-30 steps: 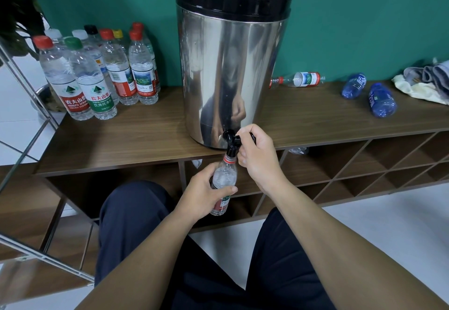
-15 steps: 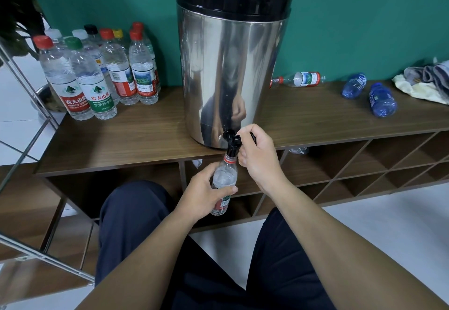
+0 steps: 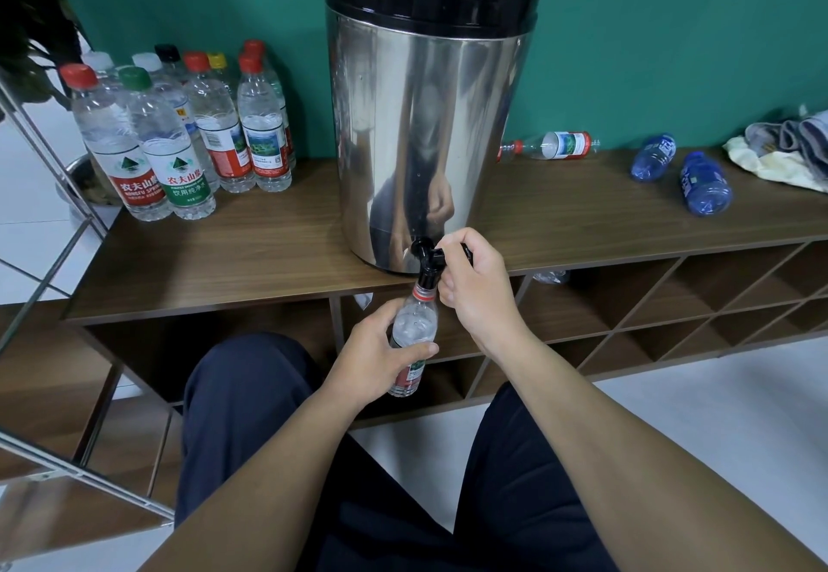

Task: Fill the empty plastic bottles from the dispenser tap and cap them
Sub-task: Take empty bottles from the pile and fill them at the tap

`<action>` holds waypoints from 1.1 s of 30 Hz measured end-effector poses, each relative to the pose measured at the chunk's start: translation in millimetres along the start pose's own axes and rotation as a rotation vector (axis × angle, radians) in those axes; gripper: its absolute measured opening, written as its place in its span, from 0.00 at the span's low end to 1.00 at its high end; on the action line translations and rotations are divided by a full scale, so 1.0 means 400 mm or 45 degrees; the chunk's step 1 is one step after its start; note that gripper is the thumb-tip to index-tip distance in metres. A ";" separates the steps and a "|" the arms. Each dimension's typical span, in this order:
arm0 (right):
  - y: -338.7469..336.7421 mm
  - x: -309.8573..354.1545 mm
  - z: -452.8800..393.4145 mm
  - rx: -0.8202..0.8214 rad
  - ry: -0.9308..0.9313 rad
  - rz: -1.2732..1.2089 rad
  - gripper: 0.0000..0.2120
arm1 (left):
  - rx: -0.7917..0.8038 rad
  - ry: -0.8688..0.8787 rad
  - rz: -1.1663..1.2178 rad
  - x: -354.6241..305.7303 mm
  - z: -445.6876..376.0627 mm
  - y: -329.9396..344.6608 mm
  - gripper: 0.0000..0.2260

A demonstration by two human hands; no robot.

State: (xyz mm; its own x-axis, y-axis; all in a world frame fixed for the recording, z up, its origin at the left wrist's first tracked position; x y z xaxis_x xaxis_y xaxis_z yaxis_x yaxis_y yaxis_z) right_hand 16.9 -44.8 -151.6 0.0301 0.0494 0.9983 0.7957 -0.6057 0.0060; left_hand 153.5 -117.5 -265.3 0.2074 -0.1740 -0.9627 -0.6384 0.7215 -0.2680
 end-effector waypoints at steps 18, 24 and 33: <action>0.001 -0.002 0.000 -0.011 0.006 -0.016 0.10 | -0.013 0.022 0.002 -0.007 0.002 -0.002 0.29; 0.001 -0.002 0.001 -0.019 0.003 -0.021 0.10 | -0.018 0.023 -0.004 -0.010 0.004 -0.002 0.28; 0.001 0.001 0.006 -0.028 -0.001 -0.009 0.09 | -0.012 0.023 -0.011 -0.007 0.002 -0.001 0.29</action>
State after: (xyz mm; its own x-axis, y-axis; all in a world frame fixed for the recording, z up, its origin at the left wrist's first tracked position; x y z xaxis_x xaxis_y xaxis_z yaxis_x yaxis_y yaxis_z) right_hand 18.6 -43.3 -151.2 0.0251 0.0542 0.9982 0.7825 -0.6225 0.0141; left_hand 154.0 -116.8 -262.4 0.1998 -0.1925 -0.9607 -0.6437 0.7134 -0.2768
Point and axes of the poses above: each hand's wrist, its own z-axis away from the middle knuckle, its own y-axis out of the palm, x = y × z, the point moved 8 cm from there along -z, towards the middle knuckle, and after that the axes turned 1 degree about -z, right-handed, at the moved point
